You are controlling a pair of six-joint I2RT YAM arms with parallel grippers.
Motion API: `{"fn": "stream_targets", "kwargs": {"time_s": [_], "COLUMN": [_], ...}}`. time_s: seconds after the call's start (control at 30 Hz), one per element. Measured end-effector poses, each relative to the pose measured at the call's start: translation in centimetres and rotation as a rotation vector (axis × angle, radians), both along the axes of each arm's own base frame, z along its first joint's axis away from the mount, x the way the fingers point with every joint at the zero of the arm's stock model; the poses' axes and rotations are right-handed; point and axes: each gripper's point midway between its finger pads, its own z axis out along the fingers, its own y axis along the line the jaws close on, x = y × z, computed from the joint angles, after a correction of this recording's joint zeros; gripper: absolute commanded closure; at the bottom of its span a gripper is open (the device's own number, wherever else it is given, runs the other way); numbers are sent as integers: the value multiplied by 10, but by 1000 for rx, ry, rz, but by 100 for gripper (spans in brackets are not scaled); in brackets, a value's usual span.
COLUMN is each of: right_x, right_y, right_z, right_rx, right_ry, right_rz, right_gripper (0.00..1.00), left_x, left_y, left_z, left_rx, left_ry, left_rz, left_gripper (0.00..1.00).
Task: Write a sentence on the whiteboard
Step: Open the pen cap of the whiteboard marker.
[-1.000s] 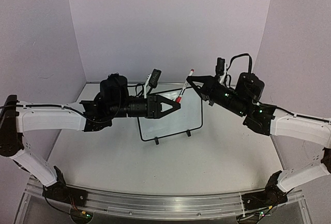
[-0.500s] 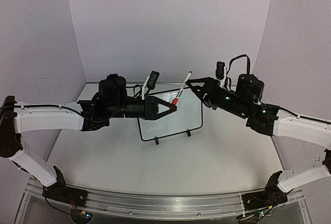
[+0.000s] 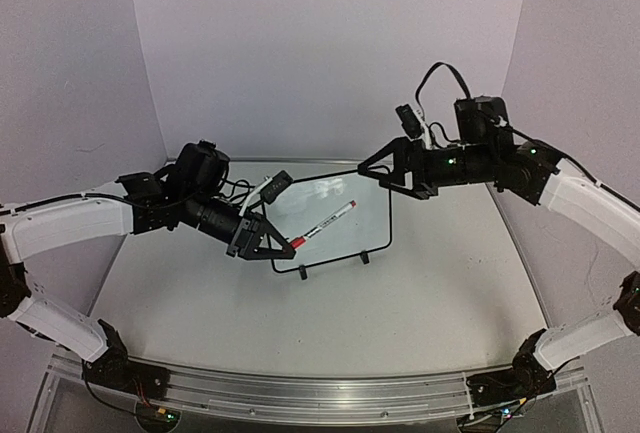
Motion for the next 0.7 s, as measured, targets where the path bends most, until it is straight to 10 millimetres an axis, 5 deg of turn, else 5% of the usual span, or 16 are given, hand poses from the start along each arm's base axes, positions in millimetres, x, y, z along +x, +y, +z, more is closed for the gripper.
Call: {"fn": "stream_targets", "kwargs": {"time_s": [0.27,0.7], "right_x": [-40,-79], "right_y": [36,63], "right_z": [-62,-79], "right_rx": [-69,-62], "right_ry": [238,325], "right_rz": [299,495], "right_gripper": [22,56], "left_x": [-26,-35], "left_y": [12,12], "left_z": [-4,-17], "left_rx": [52,88], "left_ry": [10,65], "left_rz": [-144,-217], "left_gripper": [100,100]}}
